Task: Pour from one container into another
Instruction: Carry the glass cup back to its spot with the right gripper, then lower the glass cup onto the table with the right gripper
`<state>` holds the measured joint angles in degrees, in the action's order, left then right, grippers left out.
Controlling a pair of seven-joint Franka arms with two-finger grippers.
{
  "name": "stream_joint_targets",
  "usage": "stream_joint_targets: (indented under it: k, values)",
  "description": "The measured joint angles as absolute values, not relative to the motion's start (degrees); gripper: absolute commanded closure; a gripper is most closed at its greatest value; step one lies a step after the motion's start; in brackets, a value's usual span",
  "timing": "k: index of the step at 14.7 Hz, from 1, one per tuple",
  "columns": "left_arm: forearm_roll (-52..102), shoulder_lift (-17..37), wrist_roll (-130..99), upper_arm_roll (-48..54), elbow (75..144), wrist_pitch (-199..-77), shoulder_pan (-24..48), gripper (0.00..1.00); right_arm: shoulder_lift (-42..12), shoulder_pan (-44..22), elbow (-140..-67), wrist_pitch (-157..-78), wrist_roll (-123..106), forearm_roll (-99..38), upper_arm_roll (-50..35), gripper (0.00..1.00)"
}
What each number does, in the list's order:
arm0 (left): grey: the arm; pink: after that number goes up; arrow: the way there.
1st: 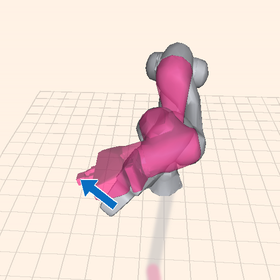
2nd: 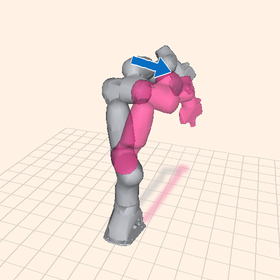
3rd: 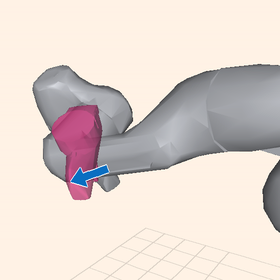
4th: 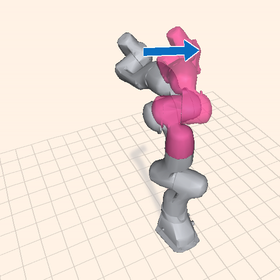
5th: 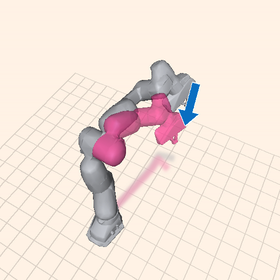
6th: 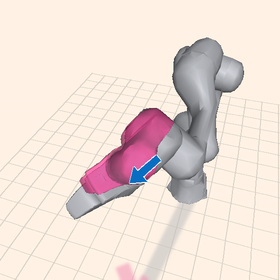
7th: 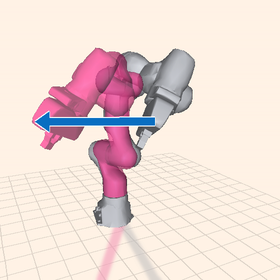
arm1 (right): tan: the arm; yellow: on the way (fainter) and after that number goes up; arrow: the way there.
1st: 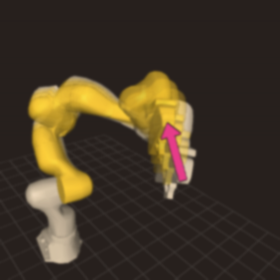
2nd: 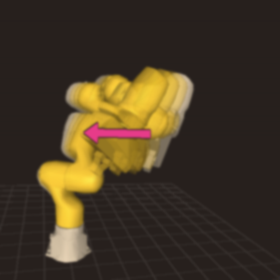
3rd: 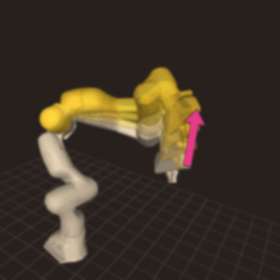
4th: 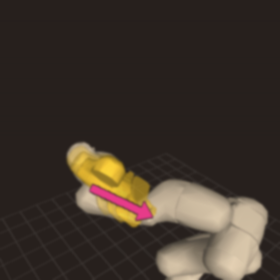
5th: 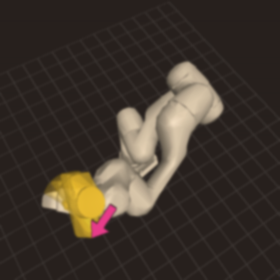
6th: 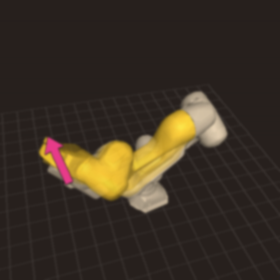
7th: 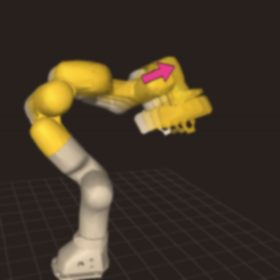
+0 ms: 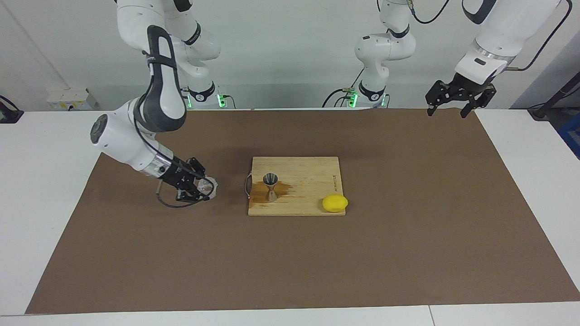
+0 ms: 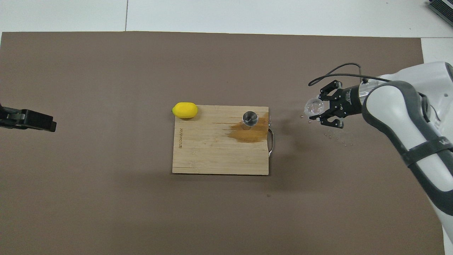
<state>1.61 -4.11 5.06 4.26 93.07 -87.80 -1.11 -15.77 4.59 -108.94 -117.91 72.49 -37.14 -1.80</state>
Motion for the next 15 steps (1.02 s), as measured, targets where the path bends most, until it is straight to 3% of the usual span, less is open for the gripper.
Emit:
stream_joint_targets:
  k: [7, 15]
  values:
    - [1.6, -4.1, 5.1, 4.3, 93.1, -87.8, -1.1, 0.0, -19.9, 13.8, -112.3, -116.4, 55.2, -40.8, -1.8, 1.0]
    - [1.6, -4.1, 5.1, 4.3, 93.1, -87.8, -1.1, 0.0, -21.8, 15.9, -114.1, -116.3, 50.1, -42.1, -1.9, 1.0]
